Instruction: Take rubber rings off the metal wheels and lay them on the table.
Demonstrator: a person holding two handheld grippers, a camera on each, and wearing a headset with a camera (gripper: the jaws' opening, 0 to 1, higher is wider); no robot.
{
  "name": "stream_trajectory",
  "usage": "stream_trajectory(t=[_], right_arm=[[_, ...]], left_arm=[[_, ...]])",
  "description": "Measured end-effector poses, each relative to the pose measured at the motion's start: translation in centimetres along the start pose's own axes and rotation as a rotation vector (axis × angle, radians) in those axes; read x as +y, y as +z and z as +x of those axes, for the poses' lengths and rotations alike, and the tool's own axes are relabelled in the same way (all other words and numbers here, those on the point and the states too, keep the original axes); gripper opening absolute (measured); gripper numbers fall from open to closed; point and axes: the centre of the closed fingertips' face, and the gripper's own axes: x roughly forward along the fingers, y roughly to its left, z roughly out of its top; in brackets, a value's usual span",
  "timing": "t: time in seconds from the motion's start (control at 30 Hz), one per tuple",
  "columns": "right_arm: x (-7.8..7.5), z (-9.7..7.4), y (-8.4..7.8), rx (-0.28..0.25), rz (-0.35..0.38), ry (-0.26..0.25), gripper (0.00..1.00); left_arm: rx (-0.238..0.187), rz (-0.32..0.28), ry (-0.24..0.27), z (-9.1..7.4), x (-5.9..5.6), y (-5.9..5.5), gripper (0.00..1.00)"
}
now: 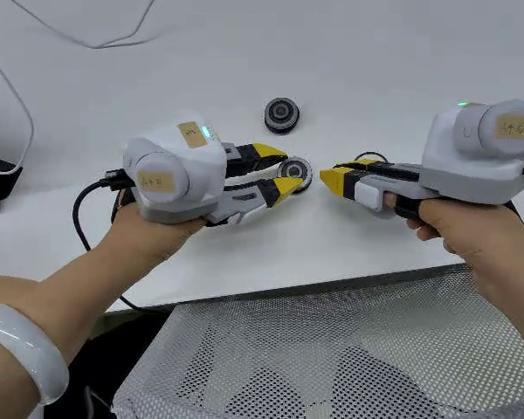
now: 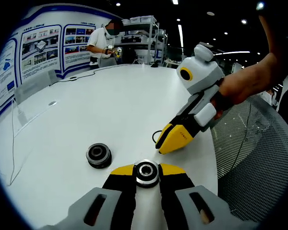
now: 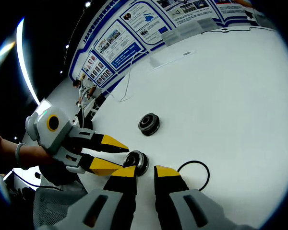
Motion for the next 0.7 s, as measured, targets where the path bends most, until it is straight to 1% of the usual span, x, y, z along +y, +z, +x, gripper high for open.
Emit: stream_trajectory(t=[0.13, 0.2, 0.23, 0.3, 0.53, 0.57, 0.7], right_arm=[[0.31, 0.10, 0.14, -0.006, 0.021, 0.019, 0.15], [0.32, 0.13, 0.09, -0.006, 0.024, 0.021, 0.15], [0.31, 0.16, 0.01, -0.004, 0.028, 0.023, 0.15], [0.38, 0.20, -0.07, -0.003, 0.037, 0.028, 0.15], [0.49, 0.29, -0.06, -0.006, 0.046, 0.034, 0.15], [0.48, 0.32, -0.07, -0.008, 0.048, 0.035, 0.15], [0.46, 0.52, -0.09, -0.012, 0.063, 0.042, 0.15]], left_arm=[[0.017, 0.014, 0.005, 0.36, 0.10, -0.19, 0.17], [0.020, 0.013, 0.000, 0.47, 0.03, -0.22, 0.17], [0.029, 0.023, 0.002, 0.57, 0.10, -0.38, 0.17], [0.029, 0.022, -0.004, 0.69, 0.05, -0.41, 0.16], [0.045, 0.032, 0.002, 0.90, 0.15, -0.56, 0.14], [0.044, 0.043, 0.004, 0.92, 0.20, -0.47, 0.14], [0.046, 0.052, -0.004, 0.93, 0.07, -0.41, 0.13]])
